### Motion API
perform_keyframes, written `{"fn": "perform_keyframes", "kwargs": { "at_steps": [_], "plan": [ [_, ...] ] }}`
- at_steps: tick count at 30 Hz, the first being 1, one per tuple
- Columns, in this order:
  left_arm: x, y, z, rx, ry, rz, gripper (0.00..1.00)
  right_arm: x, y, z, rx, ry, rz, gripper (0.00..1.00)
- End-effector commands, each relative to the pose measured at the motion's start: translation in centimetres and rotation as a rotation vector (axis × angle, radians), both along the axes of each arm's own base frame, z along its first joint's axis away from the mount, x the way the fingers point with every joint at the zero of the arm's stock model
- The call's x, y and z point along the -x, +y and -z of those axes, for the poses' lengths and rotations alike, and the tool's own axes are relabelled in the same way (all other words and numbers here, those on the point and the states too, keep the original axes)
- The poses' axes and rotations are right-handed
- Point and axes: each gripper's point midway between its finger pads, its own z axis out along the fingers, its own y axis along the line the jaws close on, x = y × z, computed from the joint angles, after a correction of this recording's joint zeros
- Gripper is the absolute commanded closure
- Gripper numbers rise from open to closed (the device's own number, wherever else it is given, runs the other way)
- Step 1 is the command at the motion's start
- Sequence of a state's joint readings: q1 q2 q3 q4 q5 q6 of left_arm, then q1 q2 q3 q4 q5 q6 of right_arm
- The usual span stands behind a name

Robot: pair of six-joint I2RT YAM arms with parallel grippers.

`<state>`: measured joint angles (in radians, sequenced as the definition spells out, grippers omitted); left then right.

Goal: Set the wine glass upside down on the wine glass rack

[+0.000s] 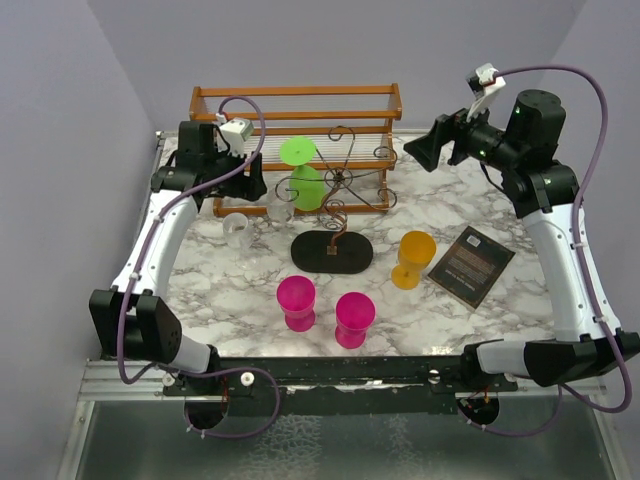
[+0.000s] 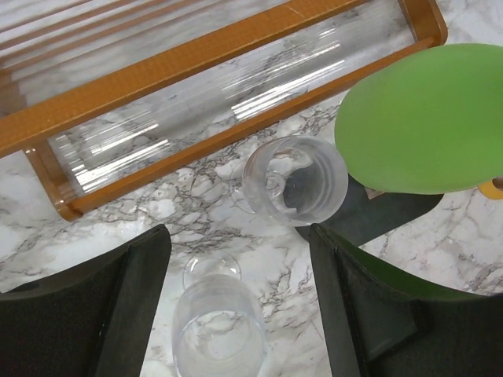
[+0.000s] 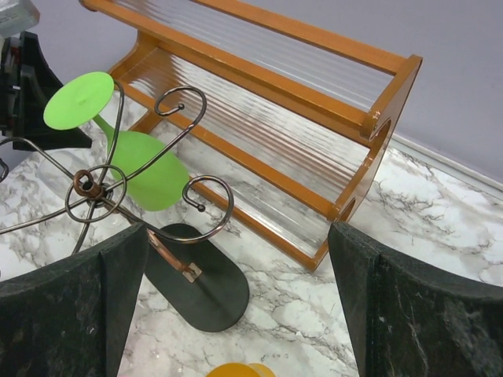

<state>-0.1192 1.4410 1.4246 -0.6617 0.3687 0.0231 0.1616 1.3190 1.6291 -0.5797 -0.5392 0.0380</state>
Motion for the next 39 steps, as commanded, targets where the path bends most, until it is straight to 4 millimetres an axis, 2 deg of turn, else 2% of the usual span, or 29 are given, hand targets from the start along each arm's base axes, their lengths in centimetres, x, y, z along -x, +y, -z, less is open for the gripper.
{"fn": "perform_keyframes", "kwargs": {
  "at_steps": [1,8,19,25,34,38,39],
  "plan": [
    [-1.1,-1.6,-0.1,0.074,0.001,0.033,0.29,-0.6,-0.8,0.1,0.02,-0.031,0.042,0.05],
    [-1.9,-2.5,2.5,0.079,0.076,0.046,0.36,-0.4,-0.8,0.3,0.019,-0.034,0.039,0.05],
    [-3.1,-3.1,4.5,0.072,0.127,0.056,0.54,-0.3,-0.8,0.6,0.019,-0.031,0.037,0.05],
    [-3.2,-2.8,5.2,0.028,0.156,0.081,0.65,-0.4,-0.8,0.7,0.021,-0.03,0.038,0.05],
    [-2.8,-1.9,5.2,-0.042,0.156,0.107,0.86,-0.4,-0.8,1.0,0.022,-0.026,0.034,0.05],
    [-2.6,-1.7,5.4,-0.06,0.157,0.117,0.91,-0.4,-0.8,1.2,0.023,-0.022,0.035,0.05],
    [-2.7,-1.7,6.3,-0.063,0.179,0.121,0.91,-0.4,-0.7,1.2,0.024,-0.022,0.035,0.05]
  ]
}}
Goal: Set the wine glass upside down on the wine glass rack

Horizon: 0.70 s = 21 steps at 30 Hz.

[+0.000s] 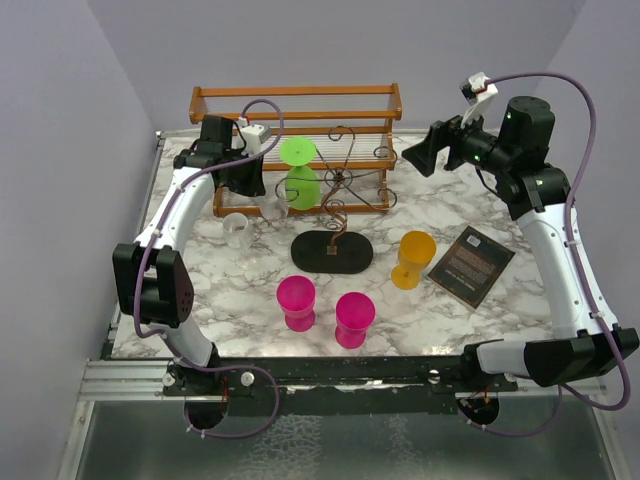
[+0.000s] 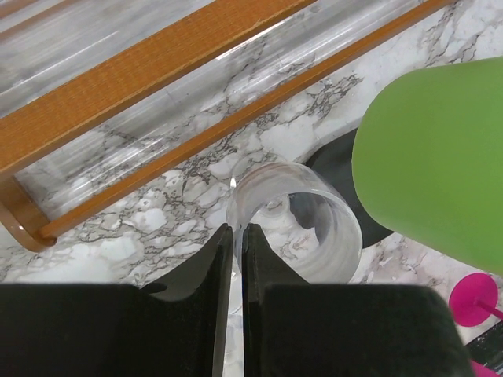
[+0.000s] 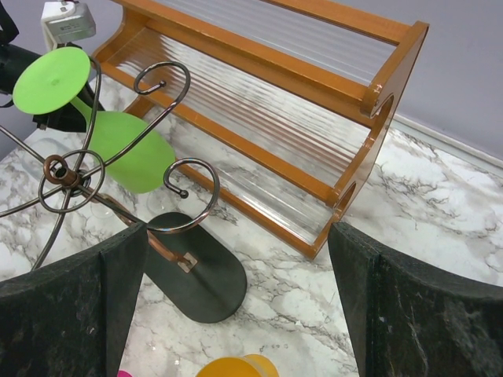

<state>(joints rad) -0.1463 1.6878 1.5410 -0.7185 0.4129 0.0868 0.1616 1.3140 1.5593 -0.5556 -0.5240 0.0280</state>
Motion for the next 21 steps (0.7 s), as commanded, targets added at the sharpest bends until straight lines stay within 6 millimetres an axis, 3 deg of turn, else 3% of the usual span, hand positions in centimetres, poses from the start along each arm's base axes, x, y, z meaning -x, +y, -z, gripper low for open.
{"fn": "perform_keyframes", "kwargs": {
  "at_steps": [1,13,21],
  "plan": [
    [0.0,0.2,1.0,-0.034,0.024,0.026,0.91,0.0,-0.6,-1.1,0.008,-0.056,0.023,0.05],
    [-0.2,0.9,1.1,-0.084,0.007,0.044,1.0,0.1,-0.6,-1.2,0.009,-0.058,0.023,0.05],
    [-0.7,1.0,-3.6,-0.095,-0.114,0.069,1.0,-0.1,-0.8,-1.4,0.013,-0.064,0.032,0.05]
  ]
}}
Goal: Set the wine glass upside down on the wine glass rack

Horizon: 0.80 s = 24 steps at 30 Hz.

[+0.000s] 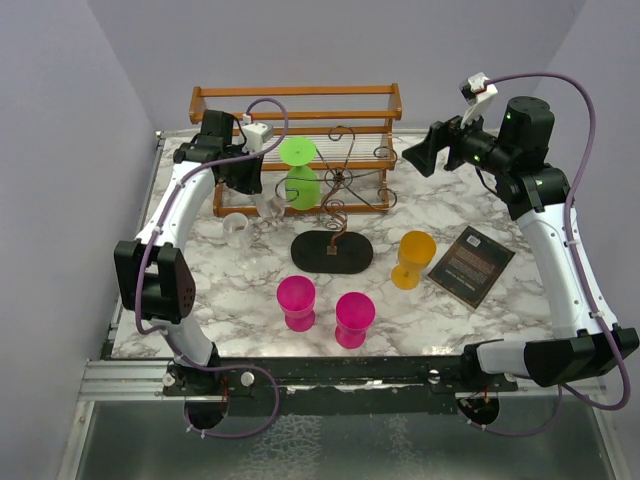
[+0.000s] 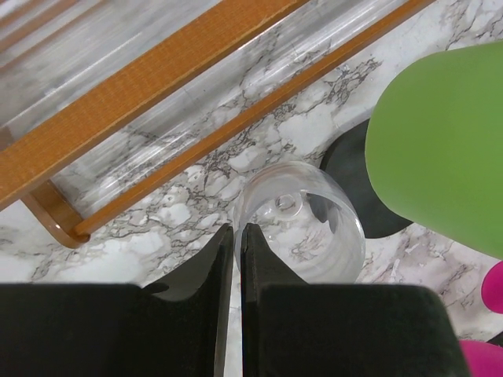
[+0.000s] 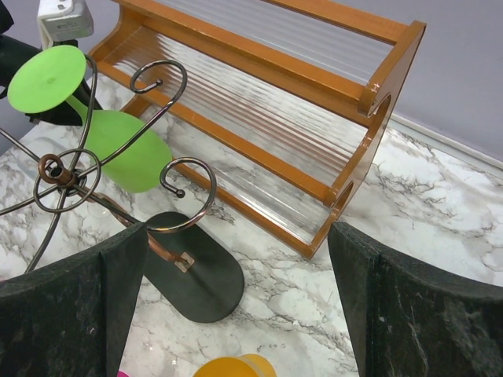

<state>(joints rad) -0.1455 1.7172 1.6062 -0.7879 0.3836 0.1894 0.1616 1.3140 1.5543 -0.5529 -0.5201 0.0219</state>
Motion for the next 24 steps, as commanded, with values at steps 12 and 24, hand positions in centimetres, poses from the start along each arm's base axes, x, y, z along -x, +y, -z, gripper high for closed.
{"fn": "perform_keyframes", "kwargs": {
  "at_steps": [12,24],
  "plan": [
    [-0.3,1.8,-11.6,-0.059,-0.317,-0.036,1.0,0.0,-1.0,-2.0,0.022,-0.079,0.044,0.05],
    [2.7,4.7,-25.1,-0.086,-0.61,-0.185,1.0,0.3,-1.0,-3.0,0.054,-0.108,0.024,0.06]
  ]
}}
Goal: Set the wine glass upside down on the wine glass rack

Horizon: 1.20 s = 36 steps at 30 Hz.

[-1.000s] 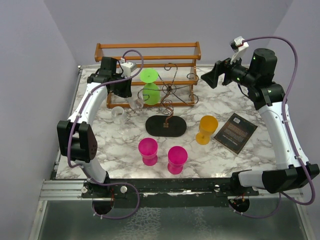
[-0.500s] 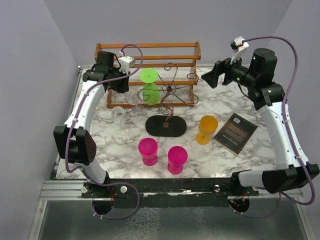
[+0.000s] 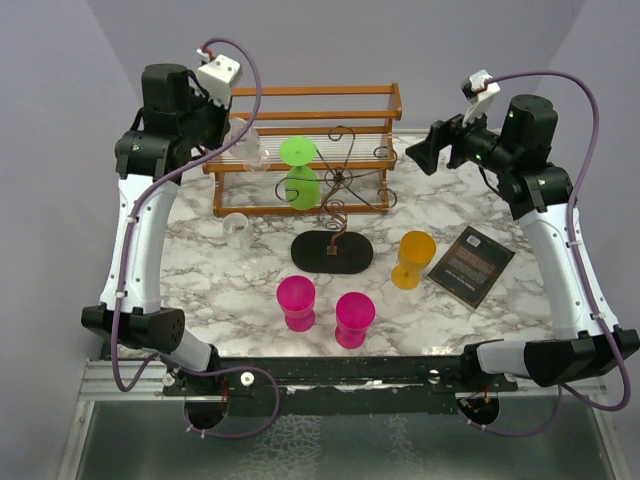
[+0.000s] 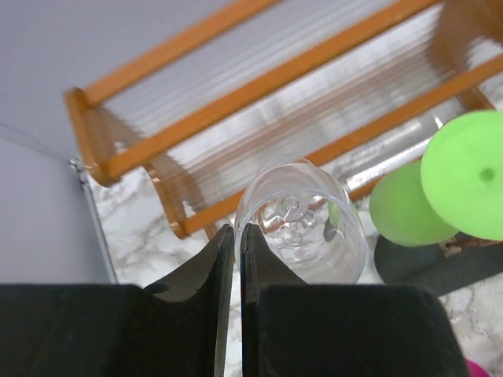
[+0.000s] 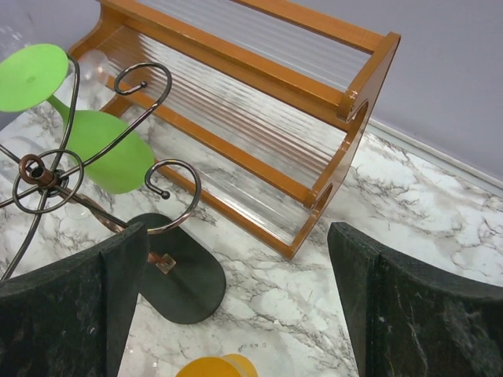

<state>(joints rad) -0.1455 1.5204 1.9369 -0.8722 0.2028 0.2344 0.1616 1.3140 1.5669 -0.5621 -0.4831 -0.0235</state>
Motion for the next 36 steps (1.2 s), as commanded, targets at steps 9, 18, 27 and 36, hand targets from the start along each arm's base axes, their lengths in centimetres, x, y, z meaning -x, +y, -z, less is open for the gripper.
{"fn": "perform_keyframes", "kwargs": {
  "at_steps": [9,18,27,36],
  "plan": [
    [4.3,1.1,-17.3,0.178,-0.447,-0.087,1.0,0.0,1.8,-5.0,-0.041,-0.085,-0.113,0.13],
    [3.8,-6.7,-21.1,0.536,-0.443,0.188,1.0,-1.5,6.0,-8.1,-0.209,-0.083,-0.277,0.21],
    [4.1,-13.0,-20.8,0.668,-0.411,0.378,1.0,-2.1,8.1,-8.6,-0.349,-0.036,-0.329,0.24],
    [4.9,-14.5,-20.8,0.699,-0.396,0.422,1.0,-2.9,7.4,-8.0,-0.387,-0.003,-0.236,0.47]
  ]
}}
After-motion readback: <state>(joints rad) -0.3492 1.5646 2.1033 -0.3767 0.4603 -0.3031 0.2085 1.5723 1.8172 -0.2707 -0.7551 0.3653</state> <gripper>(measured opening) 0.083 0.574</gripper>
